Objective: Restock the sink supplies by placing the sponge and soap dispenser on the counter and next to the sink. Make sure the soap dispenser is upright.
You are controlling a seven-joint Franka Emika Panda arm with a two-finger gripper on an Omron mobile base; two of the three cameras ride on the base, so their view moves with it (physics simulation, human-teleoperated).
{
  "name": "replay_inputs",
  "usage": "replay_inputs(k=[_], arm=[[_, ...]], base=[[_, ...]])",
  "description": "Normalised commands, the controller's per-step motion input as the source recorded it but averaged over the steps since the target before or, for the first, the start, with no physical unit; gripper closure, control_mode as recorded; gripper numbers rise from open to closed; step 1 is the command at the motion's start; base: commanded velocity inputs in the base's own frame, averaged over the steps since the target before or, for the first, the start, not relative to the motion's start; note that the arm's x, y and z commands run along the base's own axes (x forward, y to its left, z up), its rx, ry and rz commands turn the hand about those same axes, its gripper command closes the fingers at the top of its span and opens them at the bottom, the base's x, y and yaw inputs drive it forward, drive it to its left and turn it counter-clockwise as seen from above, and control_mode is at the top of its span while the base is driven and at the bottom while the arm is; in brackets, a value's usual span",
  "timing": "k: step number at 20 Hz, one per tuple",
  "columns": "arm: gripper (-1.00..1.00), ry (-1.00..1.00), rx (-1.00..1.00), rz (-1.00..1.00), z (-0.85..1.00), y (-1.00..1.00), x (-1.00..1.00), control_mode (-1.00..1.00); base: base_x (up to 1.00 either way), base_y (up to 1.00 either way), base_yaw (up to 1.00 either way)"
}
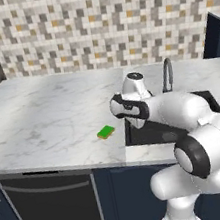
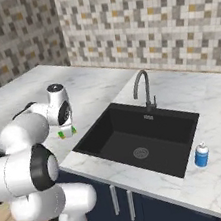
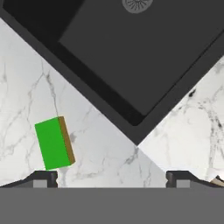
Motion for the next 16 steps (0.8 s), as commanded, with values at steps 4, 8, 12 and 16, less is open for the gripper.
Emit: replay_inputs(k=[4, 8, 12, 16], arm=[[-1.0, -0.26, 0.11, -0.13, 0.93, -0.34, -1.0, -1.0], [-1.0, -0.18, 0.02, -0.13, 1.0, -0.32, -1.0, -1.0], [-1.0, -0.06, 0.0, -0.12, 1.0, -0.28, -1.0, -1.0], [-1.0, -0.01, 0.0, -0.13, 0.65, -0.14, -0.84, -1.0]], base=[[0.0, 0.0, 0.0], [0.0, 0.0, 0.0], [0.0, 0.0, 0.0], [0.0, 0.0, 0.0]])
